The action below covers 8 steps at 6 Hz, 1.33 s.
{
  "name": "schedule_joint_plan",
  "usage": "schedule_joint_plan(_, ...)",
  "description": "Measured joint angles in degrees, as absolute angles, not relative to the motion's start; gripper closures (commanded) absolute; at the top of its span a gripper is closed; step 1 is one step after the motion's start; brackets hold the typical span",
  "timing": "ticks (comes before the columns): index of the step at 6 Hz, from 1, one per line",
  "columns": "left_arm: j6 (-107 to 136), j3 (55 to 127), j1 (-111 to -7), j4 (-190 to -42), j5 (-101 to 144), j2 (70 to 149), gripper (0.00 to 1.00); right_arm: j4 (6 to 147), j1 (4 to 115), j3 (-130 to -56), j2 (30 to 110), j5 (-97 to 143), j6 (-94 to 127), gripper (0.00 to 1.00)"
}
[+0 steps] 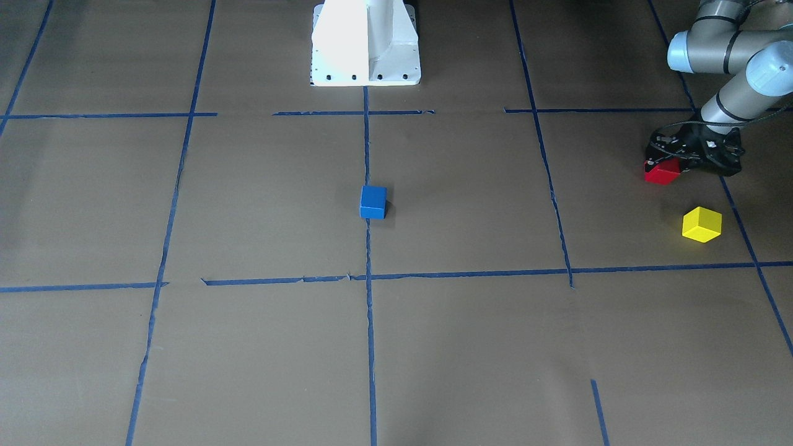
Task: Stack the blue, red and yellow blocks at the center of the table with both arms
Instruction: 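Carry the red cube with the left gripper above the blue cube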
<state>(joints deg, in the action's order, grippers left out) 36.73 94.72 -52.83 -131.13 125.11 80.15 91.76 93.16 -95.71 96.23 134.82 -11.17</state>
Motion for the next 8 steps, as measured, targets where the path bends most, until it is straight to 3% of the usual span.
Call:
schedule_joint_plan(3, 48.01, 96.85, -52.39, -125.64, 125.04, 91.09, 0.97, 91.73, 93.17, -95.81, 96.55, 134.85, -11.08, 0.0)
schedule_joint_plan(5, 52.26, 97.2, -49.32, -112.8, 122.75, 104.78, 0.97, 91.68, 93.16, -95.92, 96.59, 134.88, -11.07, 0.0)
schedule_joint_plan(8, 64.51, 96.1, -35.94, -88.46, 112.61, 129.27, 0.96, 91.59, 93.16, -96.04, 96.5, 134.83, -11.07, 0.0)
